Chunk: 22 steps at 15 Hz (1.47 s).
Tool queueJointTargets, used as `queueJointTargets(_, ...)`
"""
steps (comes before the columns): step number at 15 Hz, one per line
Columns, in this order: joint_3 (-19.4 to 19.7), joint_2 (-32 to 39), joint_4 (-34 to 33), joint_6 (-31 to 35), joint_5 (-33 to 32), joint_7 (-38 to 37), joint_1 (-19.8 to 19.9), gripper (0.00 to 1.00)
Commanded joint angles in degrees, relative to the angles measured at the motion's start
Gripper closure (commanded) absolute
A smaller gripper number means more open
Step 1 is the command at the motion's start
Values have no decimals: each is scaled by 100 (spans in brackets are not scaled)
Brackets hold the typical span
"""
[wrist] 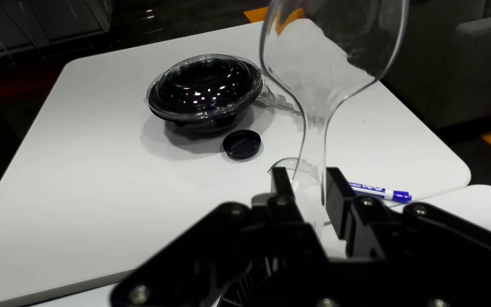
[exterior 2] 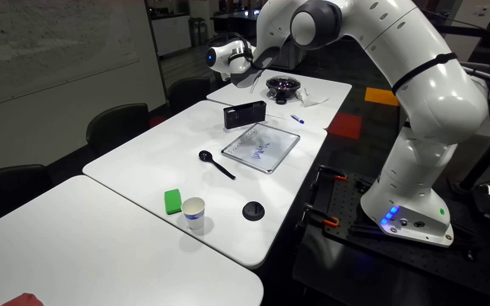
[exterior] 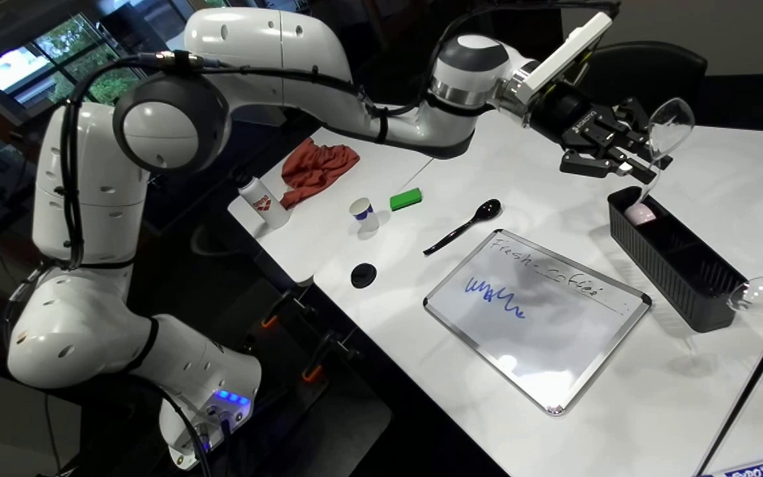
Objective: Put the clear spoon in the black cutlery holder
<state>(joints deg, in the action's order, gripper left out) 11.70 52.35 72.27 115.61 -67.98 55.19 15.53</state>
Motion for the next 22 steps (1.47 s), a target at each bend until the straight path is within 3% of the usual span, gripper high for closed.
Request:
queueJointTargets(1, 86, 498, -581, 231, -375, 781, 104, 94)
queueJointTargets(5, 107, 942, -922, 1307, -944, 1209, 285, 94)
queueJointTargets(10, 192, 1404, -1376, 2604, -1573, 1144, 465, 94)
queueJointTargets(22, -27, 1844, -1782, 2788, -1418, 1737, 763, 94)
